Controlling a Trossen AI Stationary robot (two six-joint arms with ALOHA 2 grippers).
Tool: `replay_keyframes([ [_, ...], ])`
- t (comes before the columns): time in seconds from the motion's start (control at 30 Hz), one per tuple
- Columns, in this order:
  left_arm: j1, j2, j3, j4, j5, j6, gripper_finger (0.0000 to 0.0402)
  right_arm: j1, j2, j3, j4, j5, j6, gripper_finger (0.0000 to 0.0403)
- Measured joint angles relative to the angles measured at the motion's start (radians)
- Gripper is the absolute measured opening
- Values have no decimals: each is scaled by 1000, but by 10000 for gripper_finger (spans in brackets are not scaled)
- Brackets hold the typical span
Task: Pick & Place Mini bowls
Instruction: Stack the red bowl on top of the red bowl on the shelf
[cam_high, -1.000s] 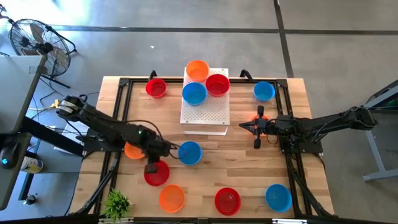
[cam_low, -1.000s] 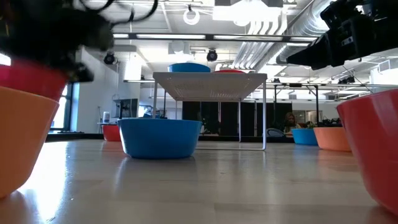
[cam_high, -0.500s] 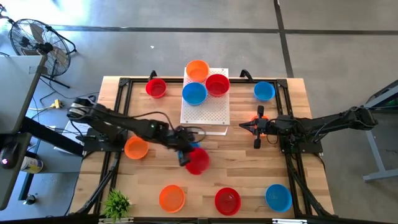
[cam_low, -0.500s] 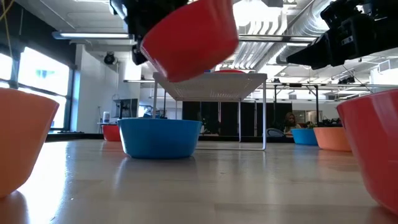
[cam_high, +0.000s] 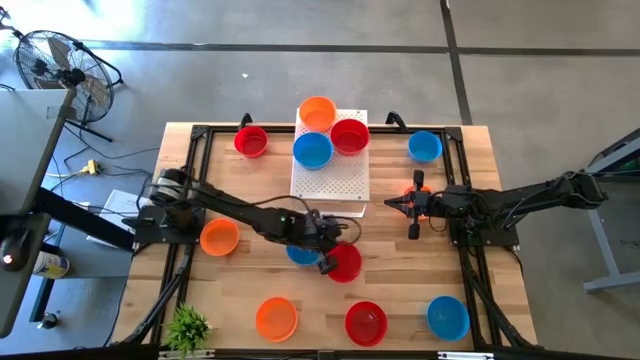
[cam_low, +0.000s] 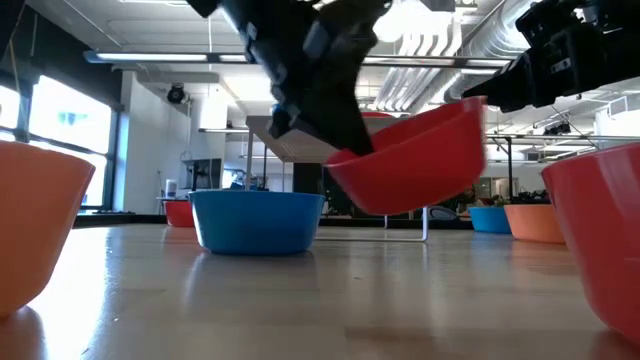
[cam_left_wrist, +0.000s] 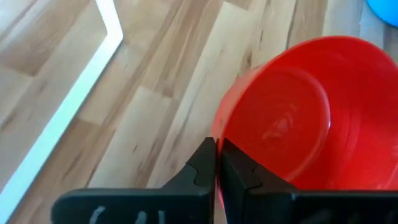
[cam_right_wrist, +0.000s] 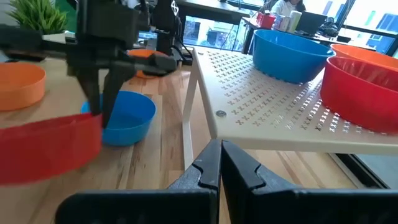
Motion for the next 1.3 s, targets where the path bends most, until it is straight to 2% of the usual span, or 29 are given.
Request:
replay_keyframes([
  [0.33, 27, 15, 8, 1, 18, 7, 9, 0, 2, 0, -10, 0, -1, 0],
  [0.53, 61, 15, 7, 11, 67, 30, 2, 0, 1, 0, -12, 0, -1, 0],
  [0.97, 75, 58, 5, 81, 168, 56, 16, 0, 1, 0, -13, 0, -1, 0],
  [1.3, 75, 56, 5, 68, 161, 71, 24, 0, 1, 0, -12, 1, -1, 0],
])
